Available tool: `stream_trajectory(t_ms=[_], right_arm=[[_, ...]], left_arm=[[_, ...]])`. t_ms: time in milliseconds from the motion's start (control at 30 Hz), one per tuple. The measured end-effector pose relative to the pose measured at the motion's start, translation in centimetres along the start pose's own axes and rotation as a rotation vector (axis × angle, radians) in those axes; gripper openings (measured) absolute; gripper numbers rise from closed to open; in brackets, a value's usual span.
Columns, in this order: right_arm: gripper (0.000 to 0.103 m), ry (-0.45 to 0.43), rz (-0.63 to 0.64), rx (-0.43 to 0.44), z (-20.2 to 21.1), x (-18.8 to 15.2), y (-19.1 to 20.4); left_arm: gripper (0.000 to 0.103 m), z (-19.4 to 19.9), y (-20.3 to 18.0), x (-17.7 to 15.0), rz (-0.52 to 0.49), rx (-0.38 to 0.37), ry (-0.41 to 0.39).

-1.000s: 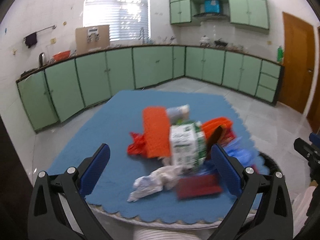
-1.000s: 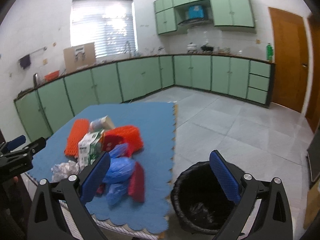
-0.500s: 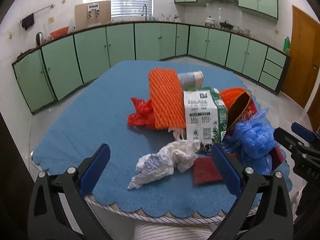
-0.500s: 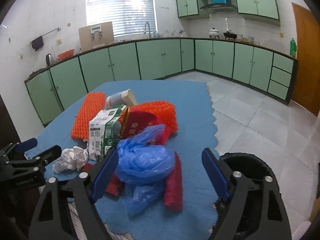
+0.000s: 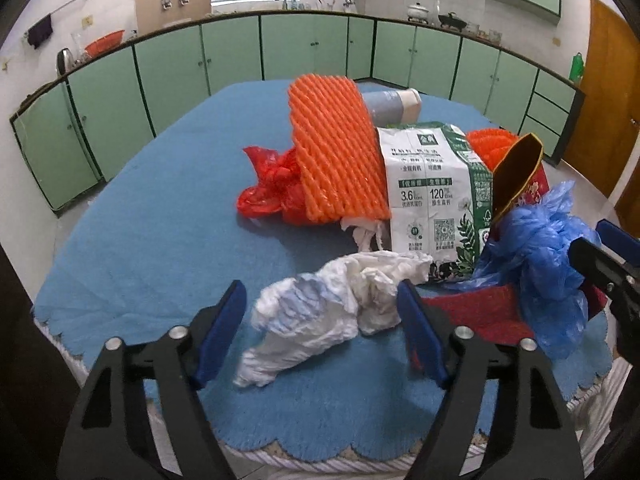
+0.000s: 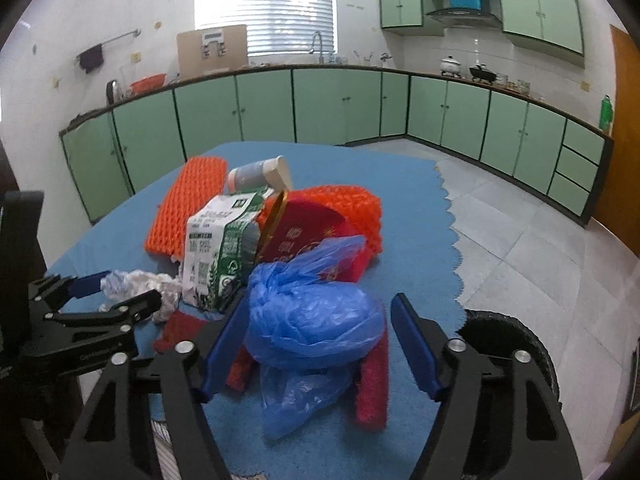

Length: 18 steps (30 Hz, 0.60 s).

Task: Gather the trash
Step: 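Grasp the white tissue with the left tool while the right tool grasps the blue bag, then carry tissue and blue bag over the black bin and open both tools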

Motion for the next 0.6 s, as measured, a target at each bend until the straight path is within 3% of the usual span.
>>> stream_trajectory(t_ms=[133,233,267,400,600], right_arm=[[0.056,0.026,0.038,0.009,-0.7,-0.1,0.7],[0.039,0.035,0.061,0.035,-0.8,-0.2,1.1],[0.028,0.034,0.077,0.045,-0.8,-0.1,1.3],[0.005,0.025,0.109,0.107,-0.2,0.0,2.0],[0.002,-0.047,0.124,0.180,2.1,0.9,2.7]], left_arm=[[0.046,-0.2,-0.5,-0.1,-0.014,-0.078,0.007],[0.028,0.0,-0.8,-0.1,-0.023,-0.114,0.003],[0.023,0.1,-0.8,-0.1,-0.023,-0.126,-0.001],[0.016,0.4,-0.7,0.1,-0.016,-0.128,-0.012],[0.015,2.7,0.1,0.7,0.005,-0.114,-0.066]])
Point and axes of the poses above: each gripper's, at about its wrist camera, not at the fingertips, and z roughly against the way its jaws point, y to its left, x to its top, the point moved 6 cm from there along -z, roughly the way its jaws point, and after that the axes turned 14 degrees about y, right-handed, at the moved point
